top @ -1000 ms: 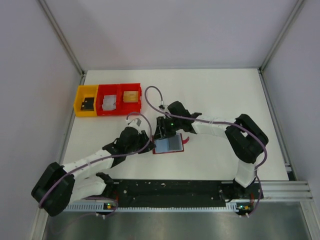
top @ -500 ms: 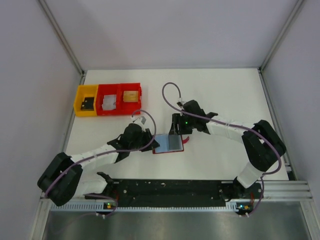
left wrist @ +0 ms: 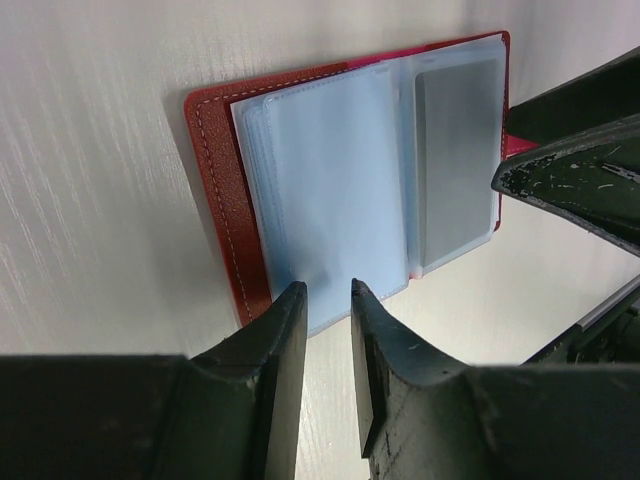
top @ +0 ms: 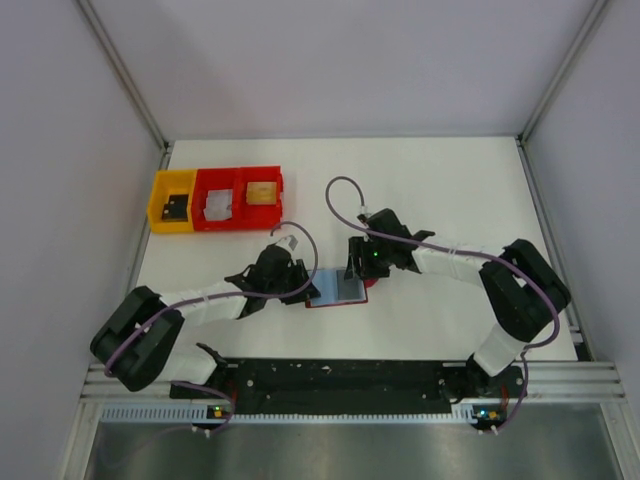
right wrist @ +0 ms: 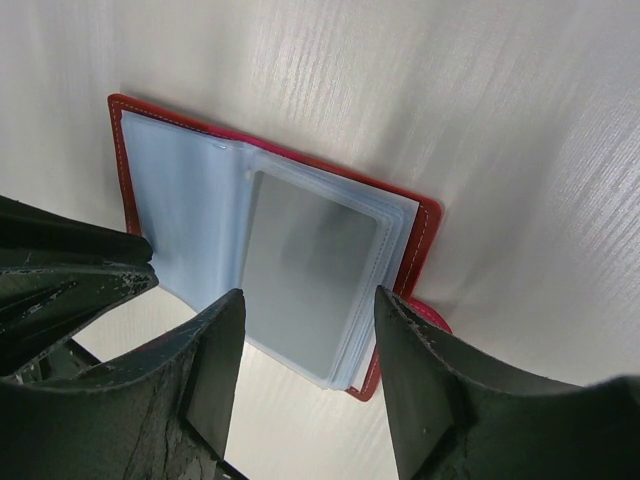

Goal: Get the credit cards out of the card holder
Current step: Remove the credit card from the card holder.

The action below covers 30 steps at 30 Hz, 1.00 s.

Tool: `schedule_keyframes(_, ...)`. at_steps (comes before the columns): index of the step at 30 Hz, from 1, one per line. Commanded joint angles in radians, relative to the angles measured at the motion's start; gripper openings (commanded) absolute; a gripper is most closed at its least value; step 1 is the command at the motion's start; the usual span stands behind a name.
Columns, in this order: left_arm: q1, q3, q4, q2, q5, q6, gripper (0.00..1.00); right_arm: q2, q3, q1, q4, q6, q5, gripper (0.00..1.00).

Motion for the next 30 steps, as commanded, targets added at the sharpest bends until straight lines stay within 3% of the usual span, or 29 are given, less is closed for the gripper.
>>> schedule_keyframes(1, -0.001, 0.020, 0.011, 0.014, 0.008, 0.014, 0.29, 0.017, 0.002, 0.004, 0.040, -0.002, -0.018, 0.54)
schedule_keyframes(22, -0.002, 0.014, 0.022, 0.031, 0.034, 0.011, 0.29, 0.023, 0.018, 0.004, 0.074, 0.016, -0.101, 0.48)
schedule_keyframes(30, -0.001, 0.011, 0.020, 0.031, 0.033, 0.011, 0.29, 0.006, 0.013, 0.004, 0.019, 0.018, 0.016, 0.49)
